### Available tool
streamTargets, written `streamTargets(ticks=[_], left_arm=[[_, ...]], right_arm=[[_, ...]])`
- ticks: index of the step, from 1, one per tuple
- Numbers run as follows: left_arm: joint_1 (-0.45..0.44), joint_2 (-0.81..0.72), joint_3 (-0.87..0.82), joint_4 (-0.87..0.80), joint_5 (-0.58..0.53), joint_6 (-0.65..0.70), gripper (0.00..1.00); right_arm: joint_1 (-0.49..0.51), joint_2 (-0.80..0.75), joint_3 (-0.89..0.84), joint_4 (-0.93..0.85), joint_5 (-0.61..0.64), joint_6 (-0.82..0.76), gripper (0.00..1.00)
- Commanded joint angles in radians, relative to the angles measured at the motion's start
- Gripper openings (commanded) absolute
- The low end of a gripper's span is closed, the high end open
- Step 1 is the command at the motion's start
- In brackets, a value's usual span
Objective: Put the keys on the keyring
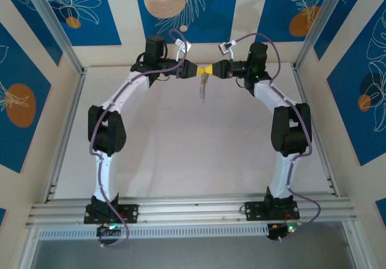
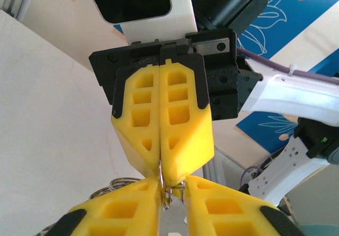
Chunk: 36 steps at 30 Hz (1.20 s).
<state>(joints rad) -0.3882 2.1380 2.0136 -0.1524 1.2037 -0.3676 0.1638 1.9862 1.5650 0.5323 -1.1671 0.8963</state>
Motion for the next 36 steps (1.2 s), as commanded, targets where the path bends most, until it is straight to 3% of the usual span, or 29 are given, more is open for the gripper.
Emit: streamTargets(ticks=[1, 12, 23, 33, 36], left_arm=[[-0.017, 0.013, 0.043, 0.018, 0.009, 0.006, 0.23], [-0.018, 0.025, 0.065, 0.022, 0.016, -0.002, 0.12], [-0.02, 0.037, 0.076, 0.091, 0.027, -0.056, 0.2], [-0.02, 0.039, 0.079, 0.104, 0.04, -0.063, 0.16], [-0.02, 0.04, 0.079, 0.123, 0.046, -0.074, 0.1]], right_arm=[[0.007, -0.027, 0.02, -0.015, -0.01, -0.025, 0.0], [0.008, -0.033, 0.015, -0.024, -0.014, -0.034, 0.0], [0.013, -0.05, 0.015, -0.089, -0.018, -0.087, 0.0], [0.014, -0.054, 0.017, -0.122, -0.022, -0.112, 0.0], [0.014, -0.056, 0.018, -0.131, -0.026, -0.12, 0.0]])
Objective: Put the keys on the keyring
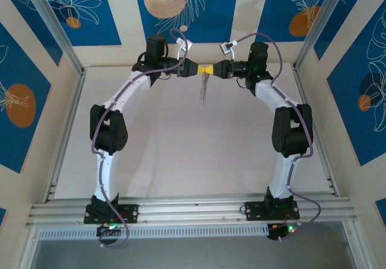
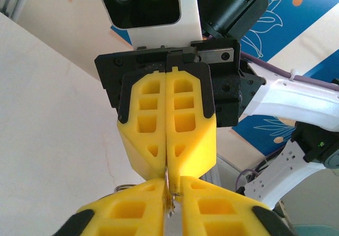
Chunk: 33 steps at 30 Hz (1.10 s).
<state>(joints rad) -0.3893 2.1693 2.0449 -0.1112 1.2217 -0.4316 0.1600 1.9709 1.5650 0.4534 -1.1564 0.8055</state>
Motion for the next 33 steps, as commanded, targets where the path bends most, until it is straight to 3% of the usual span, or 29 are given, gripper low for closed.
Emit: streamTargets(ticks=[1, 3, 10, 15, 25, 33], left_arm=[[-0.019, 0.009, 0.047, 0.091, 0.028, -0.014, 0.06], [-0.019, 0.01, 0.045, 0.104, 0.031, -0.027, 0.0], [-0.023, 0.0, 0.042, 0.108, 0.007, -0.032, 0.0], [-0.025, -0.03, 0.017, 0.121, -0.032, -0.032, 0.0], [-0.025, -0.048, 0.004, 0.143, -0.053, -0.044, 0.0], [-0.025, -0.049, 0.002, 0.184, -0.067, -0.075, 0.0]], right_arm=[[0.018, -0.043, 0.017, -0.057, -0.037, -0.033, 0.0], [0.018, -0.045, 0.019, -0.066, -0.037, -0.038, 0.0], [0.016, -0.057, 0.027, -0.102, -0.027, -0.057, 0.0], [0.005, -0.077, 0.009, -0.033, 0.0, -0.004, 0.12], [-0.006, -0.107, -0.04, 0.064, 0.018, 0.059, 0.24], [-0.02, -0.129, -0.111, 0.167, 0.027, 0.121, 0.28]])
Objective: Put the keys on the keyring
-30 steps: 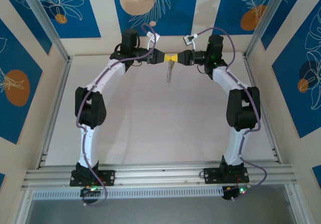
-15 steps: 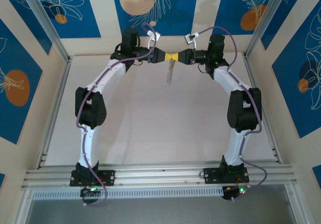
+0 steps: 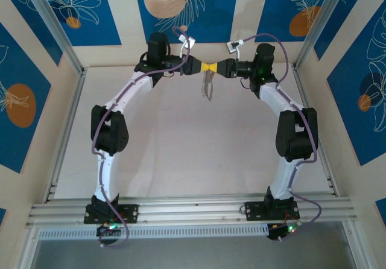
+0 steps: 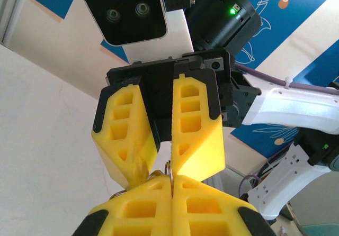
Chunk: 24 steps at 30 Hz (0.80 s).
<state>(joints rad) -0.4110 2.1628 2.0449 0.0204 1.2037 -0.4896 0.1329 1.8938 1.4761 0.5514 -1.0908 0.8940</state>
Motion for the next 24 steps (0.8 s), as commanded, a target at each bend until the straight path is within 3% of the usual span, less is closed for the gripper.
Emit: streamTargets(ticks=[1, 24], left_arm=[[-0.003, -0.042, 0.002, 0.06, -0.05, -0.024, 0.0], [0.001, -0.04, -0.002, 0.12, -0.077, -0.068, 0.0]], right_arm=[[0.006, -0.057, -0.033, 0.083, -0.038, 0.04, 0.28], [0.002, -0.082, -0.163, 0.252, -0.011, 0.131, 0.31]])
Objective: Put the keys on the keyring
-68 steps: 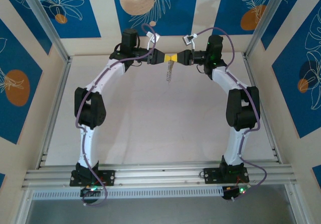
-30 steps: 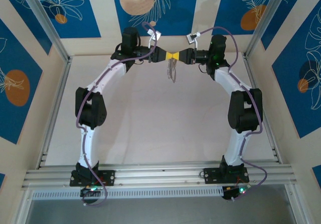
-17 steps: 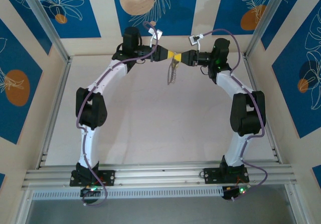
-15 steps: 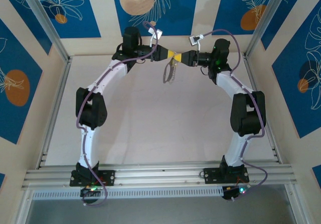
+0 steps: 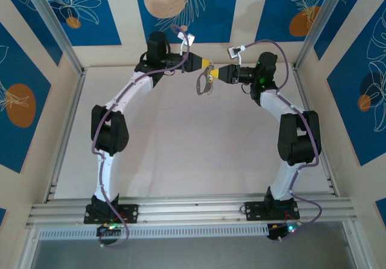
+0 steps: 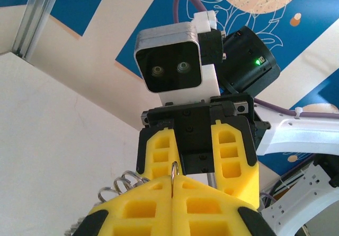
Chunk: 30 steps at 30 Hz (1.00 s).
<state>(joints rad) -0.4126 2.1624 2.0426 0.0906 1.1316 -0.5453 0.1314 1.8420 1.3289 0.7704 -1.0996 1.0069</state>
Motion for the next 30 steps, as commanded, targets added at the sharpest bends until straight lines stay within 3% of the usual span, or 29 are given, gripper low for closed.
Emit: streamTargets(ticks=[1, 5, 10, 25, 30], left_arm=[[0.002, -0.039, 0.0, 0.052, -0.008, -0.016, 0.0], [0.003, -0.042, -0.006, 0.079, -0.018, -0.033, 0.0], [0.005, -0.057, -0.031, 0.131, -0.034, -0.062, 0.0], [0.006, -0.085, -0.09, 0.196, -0.061, -0.085, 0.0], [0.006, -0.102, -0.116, 0.209, -0.068, -0.084, 0.0]], right_arm=[[0.005, -0.03, -0.019, 0.038, -0.001, 0.018, 0.3], [0.012, -0.028, -0.036, 0.047, 0.004, 0.019, 0.2], [0.017, -0.026, -0.055, 0.063, 0.012, 0.024, 0.0], [0.082, 0.006, -0.051, 0.078, 0.045, 0.02, 0.0], [0.058, 0.017, -0.078, 0.116, 0.084, 0.049, 0.0]])
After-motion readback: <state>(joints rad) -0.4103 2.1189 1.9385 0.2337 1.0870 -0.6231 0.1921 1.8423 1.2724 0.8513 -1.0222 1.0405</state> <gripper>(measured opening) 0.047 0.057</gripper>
